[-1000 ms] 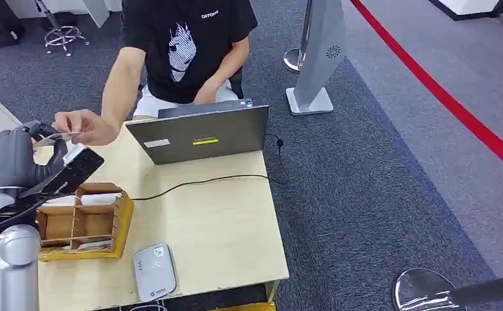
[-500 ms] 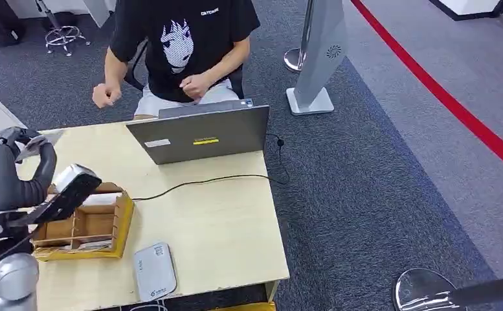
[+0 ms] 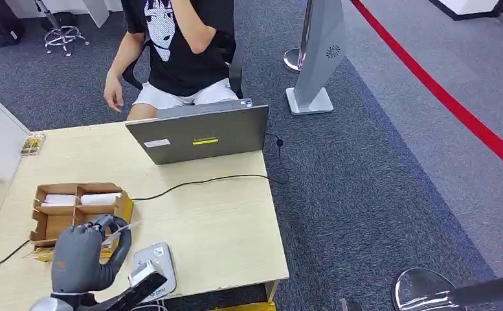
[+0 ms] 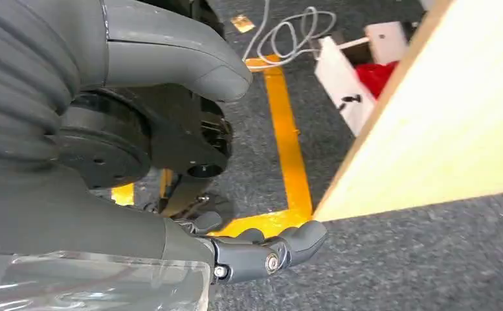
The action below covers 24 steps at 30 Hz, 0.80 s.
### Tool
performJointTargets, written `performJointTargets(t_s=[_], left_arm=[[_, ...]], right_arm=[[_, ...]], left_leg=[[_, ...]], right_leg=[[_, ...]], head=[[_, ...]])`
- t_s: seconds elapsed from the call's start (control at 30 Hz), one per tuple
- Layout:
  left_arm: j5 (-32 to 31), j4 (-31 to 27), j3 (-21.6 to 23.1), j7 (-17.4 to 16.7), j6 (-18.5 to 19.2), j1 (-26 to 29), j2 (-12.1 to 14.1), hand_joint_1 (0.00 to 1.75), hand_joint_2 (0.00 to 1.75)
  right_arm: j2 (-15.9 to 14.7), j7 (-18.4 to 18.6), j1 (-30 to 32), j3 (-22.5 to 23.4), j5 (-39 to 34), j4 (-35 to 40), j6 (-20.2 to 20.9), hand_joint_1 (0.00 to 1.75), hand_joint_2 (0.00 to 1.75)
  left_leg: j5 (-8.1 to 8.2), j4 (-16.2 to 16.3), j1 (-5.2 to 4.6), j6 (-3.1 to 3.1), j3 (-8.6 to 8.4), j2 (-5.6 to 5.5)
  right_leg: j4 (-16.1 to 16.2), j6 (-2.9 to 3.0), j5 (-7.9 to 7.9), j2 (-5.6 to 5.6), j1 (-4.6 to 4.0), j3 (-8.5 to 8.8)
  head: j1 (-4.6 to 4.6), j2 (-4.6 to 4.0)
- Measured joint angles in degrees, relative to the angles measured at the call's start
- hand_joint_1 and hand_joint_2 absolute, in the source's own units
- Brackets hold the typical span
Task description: Pass the card to the sensor for recognition and then transmit it.
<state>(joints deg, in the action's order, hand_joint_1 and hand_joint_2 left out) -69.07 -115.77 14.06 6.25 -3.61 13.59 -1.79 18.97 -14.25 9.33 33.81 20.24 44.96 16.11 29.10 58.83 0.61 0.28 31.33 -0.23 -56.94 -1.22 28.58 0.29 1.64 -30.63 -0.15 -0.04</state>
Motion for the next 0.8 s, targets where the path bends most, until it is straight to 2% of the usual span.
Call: performJointTargets(t_s=[0.3, 0.37, 0.47, 0.8], left_arm=[[-0.2, 1.3, 1.2, -0.6, -1.2, 2.6, -0.1, 1.75, 1.75], [0.1, 2.7, 2.4, -2.6, -2.5, 5.2, -0.1, 1.75, 1.75], [1.2, 4.2, 3.0, -3.7, -2.4, 7.2, -0.2, 1.75, 1.75], [-0.5, 5.4, 2.7, -5.1, -1.3, 8.2, -0.6, 1.75, 1.75]], right_arm=[[0.0, 0.7, 0.6, -0.6, -1.7, 1.2, 0.0, 0.00, 1.75], [0.1, 1.3, 1.7, -1.6, -4.2, 3.0, -0.1, 0.00, 1.75], [0.4, 2.4, 3.5, -3.6, -5.9, 6.0, -0.2, 0.00, 1.75], [0.8, 3.7, 5.0, -5.1, -8.2, 8.6, -0.2, 0.00, 1.75]], left_leg=[[0.00, 0.0, 0.00, 0.00, 0.01, 0.00], [0.00, 0.0, 0.01, 0.00, 0.01, 0.00], [-0.01, 0.0, 0.00, 0.00, 0.00, -0.01], [0.00, 0.0, 0.01, 0.00, 0.01, -0.01]], right_leg=[[0.0, 0.00, 0.00, 0.00, 0.00, -0.01], [0.0, 0.00, 0.00, -0.02, 0.00, -0.01], [0.0, 0.00, -0.01, -0.02, 0.00, 0.03], [0.0, 0.00, -0.01, -0.02, 0.00, 0.03]], head=[[0.00, -0.02], [0.00, -0.02], [0.00, 0.00], [0.00, 0.00]])
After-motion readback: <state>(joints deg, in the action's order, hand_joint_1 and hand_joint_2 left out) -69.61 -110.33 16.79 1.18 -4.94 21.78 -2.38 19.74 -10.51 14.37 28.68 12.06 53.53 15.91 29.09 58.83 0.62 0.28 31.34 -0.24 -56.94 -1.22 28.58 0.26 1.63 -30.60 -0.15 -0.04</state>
